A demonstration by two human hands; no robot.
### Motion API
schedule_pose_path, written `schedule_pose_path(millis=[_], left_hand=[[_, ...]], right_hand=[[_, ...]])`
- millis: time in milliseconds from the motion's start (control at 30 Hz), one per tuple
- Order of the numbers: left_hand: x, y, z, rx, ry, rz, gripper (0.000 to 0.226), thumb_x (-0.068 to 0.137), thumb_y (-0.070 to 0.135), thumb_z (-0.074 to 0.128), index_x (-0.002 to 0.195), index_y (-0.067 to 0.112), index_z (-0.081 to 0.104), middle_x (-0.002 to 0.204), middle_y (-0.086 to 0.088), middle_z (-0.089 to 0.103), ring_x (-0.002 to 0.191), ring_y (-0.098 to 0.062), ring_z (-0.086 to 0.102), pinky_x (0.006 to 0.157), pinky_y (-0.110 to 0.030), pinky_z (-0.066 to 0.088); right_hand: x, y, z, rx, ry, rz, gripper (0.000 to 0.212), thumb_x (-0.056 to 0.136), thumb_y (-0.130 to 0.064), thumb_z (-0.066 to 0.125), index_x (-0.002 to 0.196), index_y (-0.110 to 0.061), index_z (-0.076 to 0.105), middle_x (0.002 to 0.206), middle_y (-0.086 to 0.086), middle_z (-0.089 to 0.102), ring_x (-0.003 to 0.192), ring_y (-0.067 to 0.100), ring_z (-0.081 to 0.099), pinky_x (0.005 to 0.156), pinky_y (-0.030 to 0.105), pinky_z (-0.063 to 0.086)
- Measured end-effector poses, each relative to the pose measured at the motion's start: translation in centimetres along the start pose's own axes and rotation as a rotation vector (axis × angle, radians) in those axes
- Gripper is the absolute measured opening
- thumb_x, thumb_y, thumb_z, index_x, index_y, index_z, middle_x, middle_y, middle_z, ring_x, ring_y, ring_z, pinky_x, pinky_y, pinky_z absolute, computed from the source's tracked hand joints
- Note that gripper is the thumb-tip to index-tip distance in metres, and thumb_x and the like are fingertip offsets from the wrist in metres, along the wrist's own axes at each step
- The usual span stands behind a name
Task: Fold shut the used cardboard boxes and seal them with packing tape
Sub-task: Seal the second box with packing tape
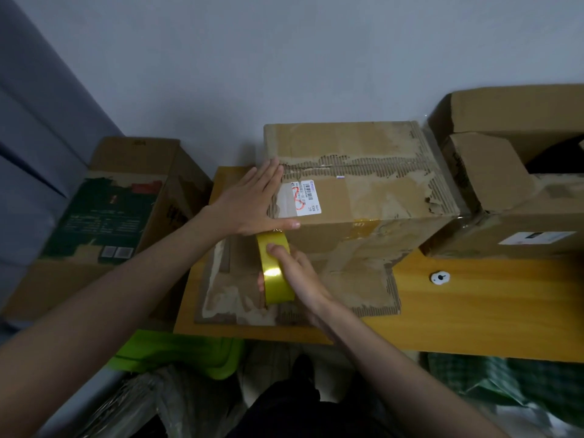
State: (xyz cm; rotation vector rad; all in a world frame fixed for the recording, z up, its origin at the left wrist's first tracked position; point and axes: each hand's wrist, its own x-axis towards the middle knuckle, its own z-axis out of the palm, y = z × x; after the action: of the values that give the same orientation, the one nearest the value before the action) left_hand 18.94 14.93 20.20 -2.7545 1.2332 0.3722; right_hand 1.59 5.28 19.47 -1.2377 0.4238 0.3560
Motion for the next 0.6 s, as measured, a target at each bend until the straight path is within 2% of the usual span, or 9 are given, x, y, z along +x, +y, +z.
schedule_pose_path(millis=[133, 267, 333, 433, 500, 533, 600], left_hand=[[0.1, -0.2, 0.6, 0.033, 0.017, -0.006, 0.129, 0.071, 0.1, 0.013, 0.157, 0.009, -0.018, 0.164, -0.005, -0.027, 0.151, -0.015, -0.023, 0.126, -0.039, -0.005], [0.1, -0.1, 0.5, 0.019, 0.009, -0.003, 0.126, 0.075, 0.097, 0.021, 0.156, 0.009, -0.019, 0.163, -0.005, -0.029, 0.151, -0.016, -0.024, 0.126, -0.04, -0.007], [0.0, 0.1, 0.5, 0.007, 0.011, -0.008, 0.128, 0.073, 0.098, 0.02, 0.156, 0.01, -0.021, 0.163, -0.005, -0.03, 0.151, -0.016, -0.025, 0.126, -0.041, -0.007], [0.1, 0.2, 0.3, 0.003, -0.007, -0.023, 0.132, 0.066, 0.101, 0.013, 0.156, 0.01, -0.021, 0.163, -0.003, -0.03, 0.15, -0.014, -0.026, 0.125, -0.04, -0.008], [0.2, 0.2, 0.1, 0.007, -0.011, -0.027, 0.132, 0.065, 0.101, 0.012, 0.156, 0.011, -0.021, 0.163, -0.003, -0.031, 0.15, -0.013, -0.027, 0.125, -0.039, -0.008], [0.3, 0.2, 0.1, 0.002, -0.017, -0.03, 0.132, 0.065, 0.101, 0.011, 0.155, 0.011, -0.023, 0.162, -0.002, -0.032, 0.149, -0.013, -0.027, 0.125, -0.039, -0.009], [0.3, 0.3, 0.2, -0.028, -0.034, -0.052, 0.129, 0.066, 0.101, 0.01, 0.155, 0.014, -0.024, 0.162, 0.001, -0.034, 0.149, -0.01, -0.028, 0.125, -0.038, -0.01]], right_hand=[[0.4, 1.3, 0.7, 0.014, 0.054, -0.02, 0.031, 0.1, -0.035, 0.054, 0.119, -0.01, 0.055, 0.072, 0.014, 0.069, 0.062, 0.022, 0.065, 0.065, 0.037, 0.054], [-0.1, 2.2, 0.5, 0.058, 0.094, 0.057, 0.019, 0.101, -0.035, 0.056, 0.095, -0.018, 0.054, 0.07, 0.009, 0.068, 0.059, 0.019, 0.064, 0.054, 0.025, 0.053], [0.4, 2.8, 0.2, 0.051, 0.089, 0.079, 0.023, 0.1, -0.038, 0.057, 0.097, -0.016, 0.055, 0.075, 0.012, 0.07, 0.06, 0.02, 0.065, 0.055, 0.026, 0.054], [1.6, 3.1, -0.5, 0.038, 0.059, 0.053, 0.043, 0.1, -0.041, 0.057, 0.119, -0.003, 0.058, 0.091, 0.022, 0.074, 0.072, 0.025, 0.071, 0.066, 0.034, 0.059], [1.9, 3.0, -1.5, -0.002, 0.084, 0.053, 0.052, 0.101, -0.043, 0.056, 0.125, 0.003, 0.058, 0.103, 0.027, 0.071, 0.095, 0.026, 0.071, 0.089, 0.039, 0.055], [1.9, 3.1, -2.5, -0.032, 0.118, 0.032, 0.051, 0.101, -0.042, 0.055, 0.121, 0.005, 0.062, 0.108, 0.028, 0.068, 0.1, 0.023, 0.069, 0.094, 0.035, 0.051], [1.9, 3.7, -5.1, -0.05, 0.183, -0.061, 0.041, 0.104, -0.035, 0.052, 0.1, 0.0, 0.073, 0.098, 0.024, 0.073, 0.088, 0.017, 0.069, 0.091, 0.029, 0.051]])
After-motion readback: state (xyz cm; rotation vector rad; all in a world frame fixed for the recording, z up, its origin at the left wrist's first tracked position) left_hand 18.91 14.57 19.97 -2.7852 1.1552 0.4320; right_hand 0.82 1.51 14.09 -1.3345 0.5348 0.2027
